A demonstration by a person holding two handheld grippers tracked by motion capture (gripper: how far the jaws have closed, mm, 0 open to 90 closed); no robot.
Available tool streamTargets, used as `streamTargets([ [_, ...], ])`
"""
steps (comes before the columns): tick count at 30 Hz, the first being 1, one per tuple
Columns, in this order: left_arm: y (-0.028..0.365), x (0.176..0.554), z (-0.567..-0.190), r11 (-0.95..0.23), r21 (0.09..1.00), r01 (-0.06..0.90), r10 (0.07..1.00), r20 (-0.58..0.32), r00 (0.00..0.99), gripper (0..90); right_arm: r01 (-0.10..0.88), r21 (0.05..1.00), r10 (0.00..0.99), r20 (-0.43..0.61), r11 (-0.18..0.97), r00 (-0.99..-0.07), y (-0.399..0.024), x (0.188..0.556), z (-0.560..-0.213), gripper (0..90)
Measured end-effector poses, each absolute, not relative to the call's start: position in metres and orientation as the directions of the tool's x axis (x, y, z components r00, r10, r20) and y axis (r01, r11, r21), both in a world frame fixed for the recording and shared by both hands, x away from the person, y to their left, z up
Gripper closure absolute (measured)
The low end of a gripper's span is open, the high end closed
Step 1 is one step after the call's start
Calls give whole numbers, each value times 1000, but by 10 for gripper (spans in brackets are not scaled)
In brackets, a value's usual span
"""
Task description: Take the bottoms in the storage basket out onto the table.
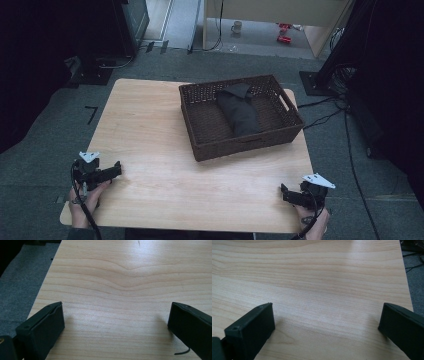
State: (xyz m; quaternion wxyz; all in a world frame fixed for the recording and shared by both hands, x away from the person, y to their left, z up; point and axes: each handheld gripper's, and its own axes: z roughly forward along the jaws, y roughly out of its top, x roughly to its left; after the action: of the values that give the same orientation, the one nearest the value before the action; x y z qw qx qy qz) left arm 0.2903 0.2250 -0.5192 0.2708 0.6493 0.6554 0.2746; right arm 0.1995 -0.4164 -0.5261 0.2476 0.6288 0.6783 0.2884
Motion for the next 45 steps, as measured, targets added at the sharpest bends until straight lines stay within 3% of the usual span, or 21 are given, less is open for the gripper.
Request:
streamTargets([
  [11,225,288,-519,3,712,702,1000,1,-6,11,692,722,992,97,-15,-79,-420,201,-522,0],
  [45,225,288,-519,3,712,702,1000,1,-6,11,634,771,968,106,64,-227,-394,223,-455,0],
])
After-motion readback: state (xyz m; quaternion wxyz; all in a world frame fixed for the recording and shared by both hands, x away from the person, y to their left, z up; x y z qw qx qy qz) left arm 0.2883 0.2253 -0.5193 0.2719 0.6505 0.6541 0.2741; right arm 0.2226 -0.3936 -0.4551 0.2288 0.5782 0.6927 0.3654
